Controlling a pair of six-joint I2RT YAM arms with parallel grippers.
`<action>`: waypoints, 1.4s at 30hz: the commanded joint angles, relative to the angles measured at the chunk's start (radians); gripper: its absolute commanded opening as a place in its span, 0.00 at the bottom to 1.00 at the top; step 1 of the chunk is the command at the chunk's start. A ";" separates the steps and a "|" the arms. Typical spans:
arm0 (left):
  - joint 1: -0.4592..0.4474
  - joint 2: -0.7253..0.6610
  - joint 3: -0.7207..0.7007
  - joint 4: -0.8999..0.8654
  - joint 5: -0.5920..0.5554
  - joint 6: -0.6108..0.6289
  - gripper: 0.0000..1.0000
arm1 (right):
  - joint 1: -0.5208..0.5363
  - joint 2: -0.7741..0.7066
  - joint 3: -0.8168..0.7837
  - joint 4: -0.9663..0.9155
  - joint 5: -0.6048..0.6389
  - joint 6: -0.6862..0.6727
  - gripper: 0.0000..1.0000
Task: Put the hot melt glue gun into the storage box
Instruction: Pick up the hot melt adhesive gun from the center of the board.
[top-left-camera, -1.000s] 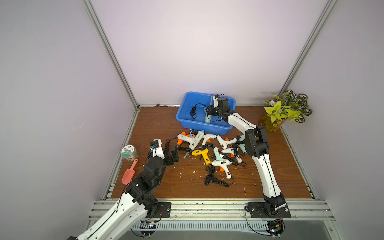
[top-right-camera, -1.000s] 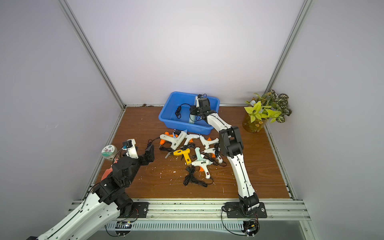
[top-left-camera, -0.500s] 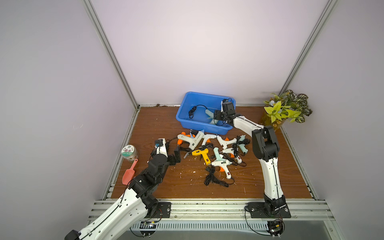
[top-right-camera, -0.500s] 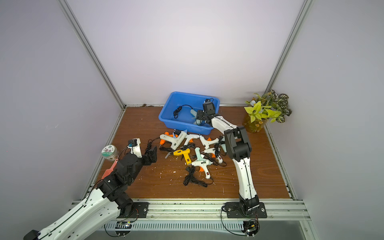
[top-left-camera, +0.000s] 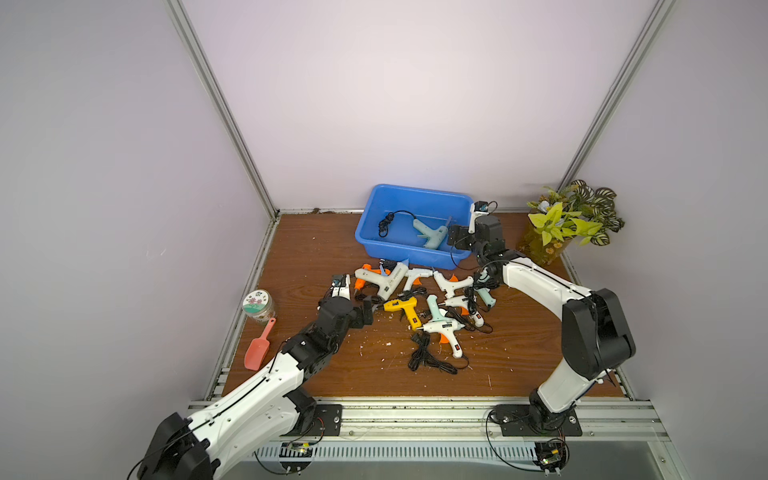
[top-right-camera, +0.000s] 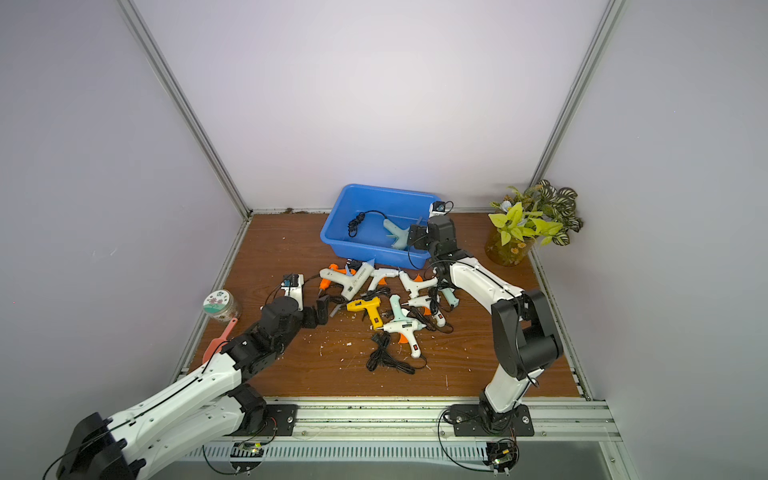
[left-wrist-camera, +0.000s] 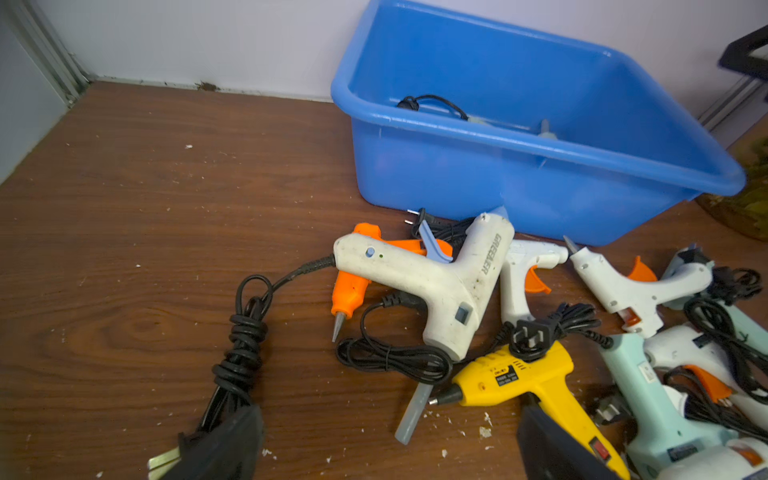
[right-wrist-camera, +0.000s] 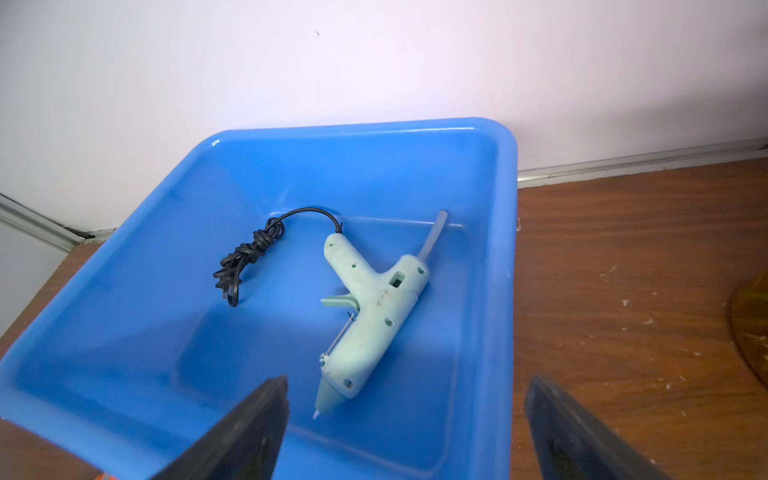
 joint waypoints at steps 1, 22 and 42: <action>0.135 0.093 0.068 0.049 0.137 -0.050 1.00 | -0.002 -0.099 -0.071 0.082 -0.013 -0.013 0.98; 0.342 0.551 0.074 0.564 0.338 -0.644 0.96 | -0.001 -0.413 -0.316 0.156 -0.077 -0.016 0.99; 0.342 0.913 0.211 0.805 0.529 -0.709 0.72 | 0.000 -0.417 -0.343 0.172 -0.113 0.012 0.99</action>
